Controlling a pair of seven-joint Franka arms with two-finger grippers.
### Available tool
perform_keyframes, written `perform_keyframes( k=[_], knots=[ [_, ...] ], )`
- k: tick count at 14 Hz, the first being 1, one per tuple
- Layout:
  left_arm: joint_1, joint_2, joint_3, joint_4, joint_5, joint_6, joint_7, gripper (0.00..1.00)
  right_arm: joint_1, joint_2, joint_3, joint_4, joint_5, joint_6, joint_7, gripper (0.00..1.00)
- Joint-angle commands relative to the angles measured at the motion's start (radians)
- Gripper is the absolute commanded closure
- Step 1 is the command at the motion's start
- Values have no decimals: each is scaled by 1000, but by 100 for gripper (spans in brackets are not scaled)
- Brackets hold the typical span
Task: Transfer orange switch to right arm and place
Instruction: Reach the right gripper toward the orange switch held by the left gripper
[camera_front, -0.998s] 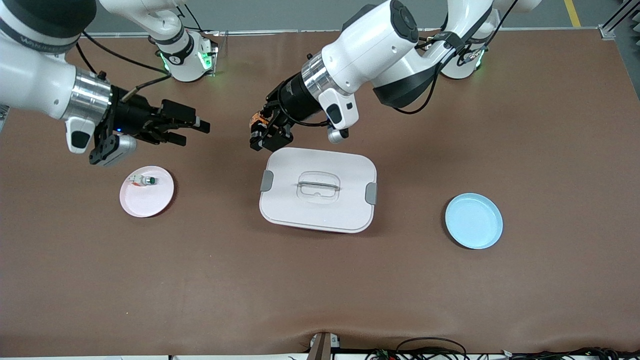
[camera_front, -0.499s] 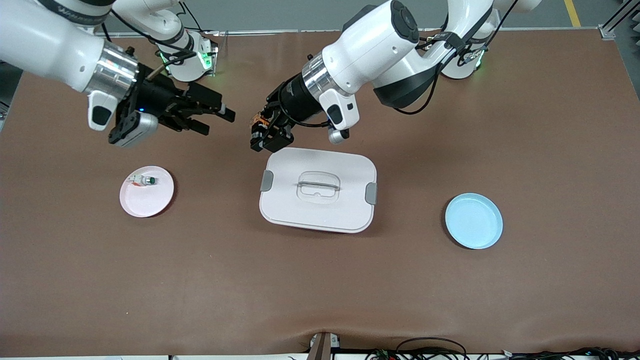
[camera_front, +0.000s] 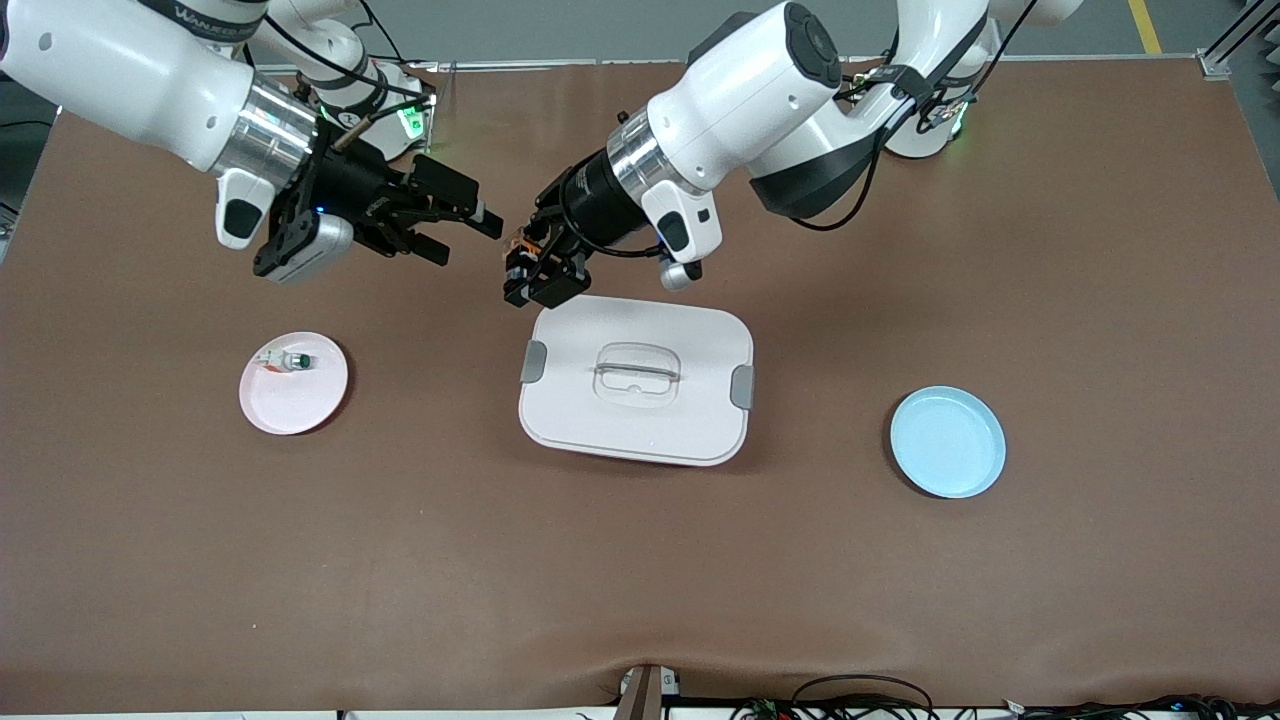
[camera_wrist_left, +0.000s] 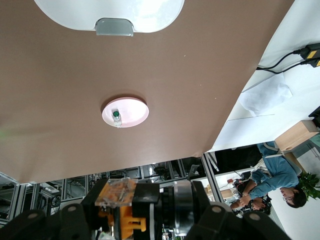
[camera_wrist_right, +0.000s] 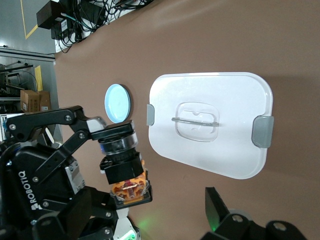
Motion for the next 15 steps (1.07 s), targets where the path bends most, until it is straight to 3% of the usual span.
perform_keyframes(
  k=[1,15],
  knots=[
    [-5,2,1,8,32,20,-41,76,29,-30,-9,-40,12,40,18,0],
    [-3,-8,1,0,34,16,-42,76,84,-16,-9,-77,-23,123,26,0]
  ],
)
